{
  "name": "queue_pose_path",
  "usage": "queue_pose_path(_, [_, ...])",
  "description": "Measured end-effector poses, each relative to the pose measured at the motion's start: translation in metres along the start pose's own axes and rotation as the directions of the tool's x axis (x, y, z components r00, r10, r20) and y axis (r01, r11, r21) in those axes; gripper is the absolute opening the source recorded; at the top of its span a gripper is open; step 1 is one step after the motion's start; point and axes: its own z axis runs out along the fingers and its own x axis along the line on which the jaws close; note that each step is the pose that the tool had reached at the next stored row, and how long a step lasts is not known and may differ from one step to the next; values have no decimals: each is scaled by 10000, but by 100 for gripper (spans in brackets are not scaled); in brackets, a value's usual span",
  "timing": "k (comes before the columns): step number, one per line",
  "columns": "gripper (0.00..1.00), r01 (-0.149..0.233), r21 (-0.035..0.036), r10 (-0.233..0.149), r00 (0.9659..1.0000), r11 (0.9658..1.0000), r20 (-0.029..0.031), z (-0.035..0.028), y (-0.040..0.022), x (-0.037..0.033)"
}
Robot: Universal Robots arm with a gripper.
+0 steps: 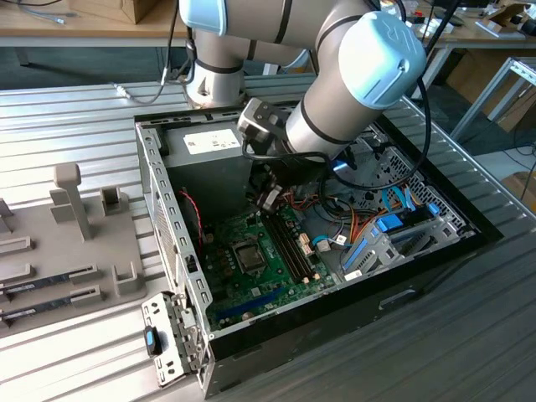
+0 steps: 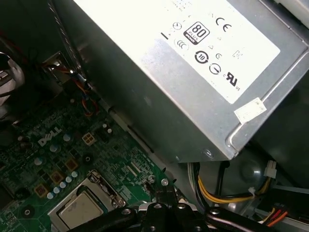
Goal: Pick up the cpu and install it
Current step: 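Install the first cpu locking lever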
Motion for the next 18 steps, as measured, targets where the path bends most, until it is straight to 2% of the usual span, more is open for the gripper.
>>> queue_pose_path(7, [11, 2, -4, -2, 10000, 10000, 2, 30, 7, 23])
queue_pose_path(18, [11, 13, -5, -13, 10000, 10000, -2, -10, -56, 99])
